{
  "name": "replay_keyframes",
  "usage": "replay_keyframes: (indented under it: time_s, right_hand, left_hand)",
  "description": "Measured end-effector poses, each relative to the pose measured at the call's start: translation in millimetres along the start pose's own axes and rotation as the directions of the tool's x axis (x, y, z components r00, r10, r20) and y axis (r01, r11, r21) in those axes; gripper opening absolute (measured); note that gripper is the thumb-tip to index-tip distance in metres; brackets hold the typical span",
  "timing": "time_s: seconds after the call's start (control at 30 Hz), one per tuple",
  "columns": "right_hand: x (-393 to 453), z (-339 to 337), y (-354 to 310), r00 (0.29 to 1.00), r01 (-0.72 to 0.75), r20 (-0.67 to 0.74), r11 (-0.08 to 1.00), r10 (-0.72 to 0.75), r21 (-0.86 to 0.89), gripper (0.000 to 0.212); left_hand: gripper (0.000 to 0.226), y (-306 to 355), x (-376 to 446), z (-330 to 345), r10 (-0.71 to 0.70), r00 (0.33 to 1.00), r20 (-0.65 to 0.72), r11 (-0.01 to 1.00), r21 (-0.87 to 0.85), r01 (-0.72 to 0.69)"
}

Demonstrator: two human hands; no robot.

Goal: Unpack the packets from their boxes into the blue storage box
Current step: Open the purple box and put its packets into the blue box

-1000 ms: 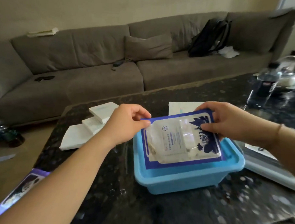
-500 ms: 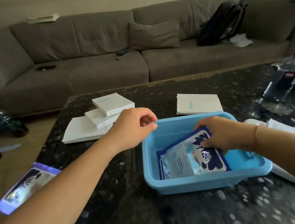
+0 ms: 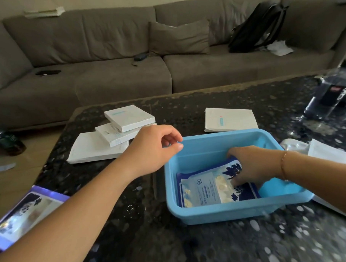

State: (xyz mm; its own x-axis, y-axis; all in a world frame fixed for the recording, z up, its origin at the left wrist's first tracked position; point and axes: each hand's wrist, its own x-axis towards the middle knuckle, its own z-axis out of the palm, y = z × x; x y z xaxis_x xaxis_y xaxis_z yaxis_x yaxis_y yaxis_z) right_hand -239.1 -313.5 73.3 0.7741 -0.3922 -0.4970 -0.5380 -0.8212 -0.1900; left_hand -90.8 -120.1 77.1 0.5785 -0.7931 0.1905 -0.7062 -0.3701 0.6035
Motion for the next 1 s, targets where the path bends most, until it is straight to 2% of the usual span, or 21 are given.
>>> replay_keyframes:
  time_s: [0.07, 0.17, 0.23, 0.3, 0.33, 0.4, 0.47, 0.57, 0.7, 0.8, 1.0]
  right_hand:
    - [-5.6, -3.2, -0.2, 0.997, 0.031, -0.066, 0.997, -0.036, -0.072, 0.055]
    - [-13.1, -3.4, -1.0, 0.975, 0.072, -0.185, 0.960, -0.125, -0.270, 0.049]
    - [-14.9, -2.1, -7.0, 0.962, 0.135, -0.171, 0.916, -0.212, -0.378, 0.044]
    - [-11.2, 0.4, -16.3, 0.939, 0.319, 0.004, 0.864, -0.345, -0.389, 0.049]
    - [-7.6, 2.5, -20.7, 0.903, 0.425, 0.112, 0.824, -0.414, -0.375, 0.053]
    - [2.8, 6.8, -26.4, 0.800, 0.598, 0.261, 0.685, -0.540, -0.415, 0.061]
    - [14.9, 12.3, -27.5, 0.715, 0.691, 0.363, 0.528, -0.597, -0.493, 0.069]
    - [25.7, 17.2, -26.9, 0.671, 0.730, 0.452, 0.417, -0.587, -0.542, 0.078]
    - [28.8, 20.6, -25.4, 0.684, 0.725, 0.511, 0.410, -0.521, -0.553, 0.080]
    - [29.7, 25.4, -22.7, 0.685, 0.721, 0.496, 0.397, -0.534, -0.568, 0.080]
    - [32.9, 29.7, -14.8, 0.631, 0.710, 0.424, 0.264, -0.649, -0.652, 0.074]
  left_hand:
    - [0.008, 0.9, -0.4, 0.8, 0.002, 1.000, -0.001, 1.000, 0.004, -0.002]
    - [0.008, 1.6, -1.4, 2.6, 0.003, 1.000, -0.003, 1.000, 0.007, -0.003]
    - [0.009, 1.9, -2.1, 3.6, 0.001, 1.000, 0.007, 1.000, 0.012, -0.001]
    - [0.010, 1.4, -2.0, 4.7, -0.003, 1.000, 0.019, 1.000, 0.017, 0.002]
    - [0.010, 1.4, -1.9, 4.7, -0.005, 1.000, 0.021, 1.000, 0.013, 0.005]
    - [0.009, 1.7, -1.3, 4.5, -0.008, 1.000, 0.019, 1.000, 0.008, 0.008]
    - [0.008, 1.4, -0.7, 5.3, -0.005, 1.000, 0.024, 1.000, 0.008, 0.005]
    - [0.006, 0.1, -0.5, 7.9, 0.019, 1.000, 0.022, 1.000, 0.019, -0.019]
    - [0.004, -0.9, -1.1, 11.9, 0.061, 0.998, 0.019, 0.997, 0.055, -0.062]
    - [0.005, -4.1, -2.1, 14.8, 0.090, 0.996, 0.009, 0.993, 0.082, -0.091]
    - [0.008, -7.2, -3.8, 17.0, 0.115, 0.993, -0.004, 0.990, 0.088, -0.114]
